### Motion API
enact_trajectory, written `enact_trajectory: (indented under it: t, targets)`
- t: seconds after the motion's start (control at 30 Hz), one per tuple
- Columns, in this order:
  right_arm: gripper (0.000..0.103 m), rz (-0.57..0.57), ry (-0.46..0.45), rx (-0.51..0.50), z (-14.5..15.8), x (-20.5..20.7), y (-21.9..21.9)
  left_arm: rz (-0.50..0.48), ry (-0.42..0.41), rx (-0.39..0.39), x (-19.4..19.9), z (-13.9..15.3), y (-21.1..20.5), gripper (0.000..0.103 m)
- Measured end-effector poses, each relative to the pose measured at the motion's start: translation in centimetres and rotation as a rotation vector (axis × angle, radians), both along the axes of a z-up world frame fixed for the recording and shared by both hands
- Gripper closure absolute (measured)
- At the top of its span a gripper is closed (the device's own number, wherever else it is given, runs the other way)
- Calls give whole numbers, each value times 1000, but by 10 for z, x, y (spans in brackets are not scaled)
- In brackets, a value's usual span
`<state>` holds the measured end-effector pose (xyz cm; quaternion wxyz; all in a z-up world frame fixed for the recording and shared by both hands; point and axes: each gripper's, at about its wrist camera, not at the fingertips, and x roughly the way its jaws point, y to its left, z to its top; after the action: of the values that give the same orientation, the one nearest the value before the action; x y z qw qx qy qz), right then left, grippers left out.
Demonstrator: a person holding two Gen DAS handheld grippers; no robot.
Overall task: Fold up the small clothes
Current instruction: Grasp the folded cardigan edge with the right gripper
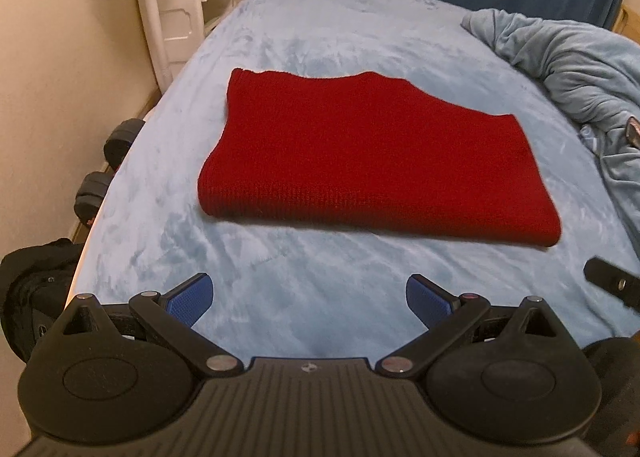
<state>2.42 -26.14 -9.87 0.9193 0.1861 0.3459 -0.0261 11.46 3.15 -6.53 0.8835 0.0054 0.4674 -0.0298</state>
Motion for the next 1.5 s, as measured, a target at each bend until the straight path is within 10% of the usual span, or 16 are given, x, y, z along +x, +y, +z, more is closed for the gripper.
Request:
enact_trajectory:
  t: [0.77, 0.97, 1.33, 1.5]
  targets:
    - [21, -245, 156, 239, -74, 89, -55, 94, 86, 79, 76, -50, 20, 0]
    - [21, -313, 174, 308, -99, 100, -76, 171, -4, 144, 98, -56, 49, 0]
    - [13, -515, 169, 591, -155, 126, -133, 336, 36, -8, 125, -103, 132, 0]
    - [77, -388, 103, 632, -141, 136, -135, 404, -44, 3, 119, -93, 138, 0]
